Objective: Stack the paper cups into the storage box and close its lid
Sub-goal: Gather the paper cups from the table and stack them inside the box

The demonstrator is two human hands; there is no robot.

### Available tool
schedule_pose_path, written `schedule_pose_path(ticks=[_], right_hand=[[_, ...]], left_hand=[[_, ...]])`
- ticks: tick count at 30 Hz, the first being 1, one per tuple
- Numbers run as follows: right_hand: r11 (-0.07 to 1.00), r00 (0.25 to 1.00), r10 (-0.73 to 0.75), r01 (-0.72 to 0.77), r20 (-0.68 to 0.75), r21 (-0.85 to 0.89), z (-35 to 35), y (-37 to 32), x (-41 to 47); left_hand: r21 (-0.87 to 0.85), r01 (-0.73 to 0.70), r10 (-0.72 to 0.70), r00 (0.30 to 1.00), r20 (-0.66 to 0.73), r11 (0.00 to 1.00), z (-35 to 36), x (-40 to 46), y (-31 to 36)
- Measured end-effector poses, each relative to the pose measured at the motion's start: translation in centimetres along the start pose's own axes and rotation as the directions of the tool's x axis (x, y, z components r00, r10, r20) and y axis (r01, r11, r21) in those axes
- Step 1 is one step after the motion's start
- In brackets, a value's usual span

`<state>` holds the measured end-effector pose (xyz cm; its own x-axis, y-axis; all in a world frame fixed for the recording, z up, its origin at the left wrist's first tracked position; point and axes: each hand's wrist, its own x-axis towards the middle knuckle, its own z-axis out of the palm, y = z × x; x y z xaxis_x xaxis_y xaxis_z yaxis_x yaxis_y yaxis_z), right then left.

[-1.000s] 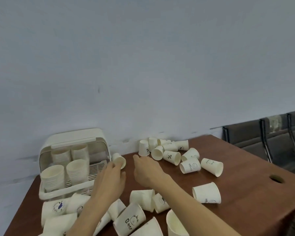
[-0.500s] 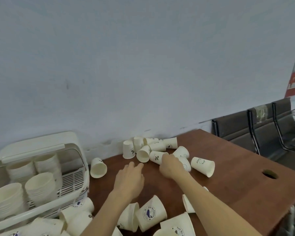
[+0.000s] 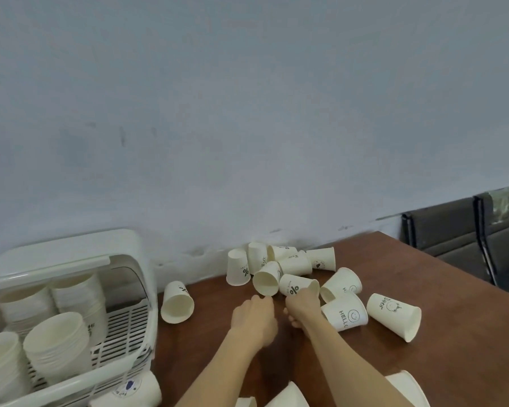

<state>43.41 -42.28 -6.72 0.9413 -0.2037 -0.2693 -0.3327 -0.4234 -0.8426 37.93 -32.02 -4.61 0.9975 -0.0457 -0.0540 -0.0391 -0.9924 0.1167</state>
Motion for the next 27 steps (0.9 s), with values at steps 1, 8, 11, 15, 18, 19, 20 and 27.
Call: schedule_pose_path(ticks=[1, 8, 11, 15, 18, 19, 20, 27], right_hand=[[1.000, 1.000, 0.001, -0.001, -0.010, -0.009, 0.2, 0.0, 0.3], [0.970, 0.978, -0.106, 0.061, -0.182, -0.237, 0.8, -0.3, 1.7], [0.883, 0.942, -0.268, 0.158, -0.200, -0.442, 0.1, -0.6, 1.7], [0.638, 0.895, -0.435, 0.225, -0.103, -0.737, -0.5, -0.9, 1.3], [0.506, 0.874, -0.486, 0.280, -0.001, -0.816, -0.5, -0.7, 1.3], [0.478, 0.868, -0.496, 0.294, 0.022, -0.827, -0.5, -0.6, 1.3], [0.454, 0.863, -0.504, 0.306, 0.042, -0.837, -0.4, -0.6, 1.3], [0.354, 0.832, -0.546, 0.338, 0.101, -0.872, -0.5, -0.1, 1.3]], left_hand=[[-0.007, 0.007, -0.007, 1.000, 0.010, 1.000, 0.2, 0.5, 0.0], [-0.043, 0.058, -0.055, 0.997, 0.058, 0.997, 1.2, 3.8, -0.5], [-0.080, 0.091, -0.087, 0.994, 0.060, 0.993, 1.5, 5.4, -0.7], [-0.183, 0.161, -0.160, 0.987, 0.020, 0.970, 2.0, 7.2, -0.7], [-0.216, 0.170, -0.183, 0.982, -0.042, 0.962, 2.7, 8.2, -0.3], [-0.211, 0.172, -0.189, 0.980, -0.066, 0.962, 3.1, 8.5, -0.3], [-0.209, 0.176, -0.198, 0.976, -0.090, 0.962, 3.5, 8.8, -0.2], [-0.473, 0.153, -0.321, 0.898, -0.299, 0.868, 4.7, 10.6, -0.3]])
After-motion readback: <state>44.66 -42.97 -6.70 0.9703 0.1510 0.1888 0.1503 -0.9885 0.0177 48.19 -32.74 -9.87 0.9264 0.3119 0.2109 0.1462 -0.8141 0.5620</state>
